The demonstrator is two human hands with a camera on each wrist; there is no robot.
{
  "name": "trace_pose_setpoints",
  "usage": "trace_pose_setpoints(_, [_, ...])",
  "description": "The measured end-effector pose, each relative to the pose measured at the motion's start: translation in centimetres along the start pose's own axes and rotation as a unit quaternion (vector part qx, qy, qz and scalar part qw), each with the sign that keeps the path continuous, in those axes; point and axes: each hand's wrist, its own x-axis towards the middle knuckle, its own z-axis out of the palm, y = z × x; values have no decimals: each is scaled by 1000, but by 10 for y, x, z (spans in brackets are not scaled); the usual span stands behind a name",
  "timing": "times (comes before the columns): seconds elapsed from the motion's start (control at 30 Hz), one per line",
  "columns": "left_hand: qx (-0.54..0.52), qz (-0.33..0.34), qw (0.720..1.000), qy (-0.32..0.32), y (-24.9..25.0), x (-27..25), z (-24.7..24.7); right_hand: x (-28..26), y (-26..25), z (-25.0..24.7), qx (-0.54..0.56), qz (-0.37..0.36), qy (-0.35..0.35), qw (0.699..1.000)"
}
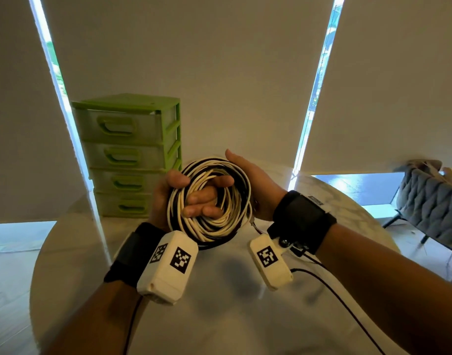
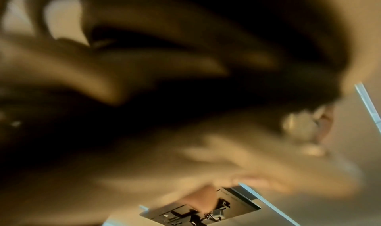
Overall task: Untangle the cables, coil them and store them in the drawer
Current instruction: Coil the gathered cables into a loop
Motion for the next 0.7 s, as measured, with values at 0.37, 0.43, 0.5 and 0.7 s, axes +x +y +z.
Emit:
trace_pose_setpoints(0.37, [-21,9,999,30,-4,1,-4,5,18,8,139,-8,26,990])
trace_pose_setpoints(0.43, [-22,8,999,29,-3,1,-5,12,19,9,98,-11,80,992])
trace_pose_setpoints(0.5, [-22,5,999,31,-2,0,-5,13,20,9,23,-38,135,990])
trace_pose_setpoints(0.7, [-9,5,997,72,-5,-2,-5,10,34,8,-21,-59,160,985])
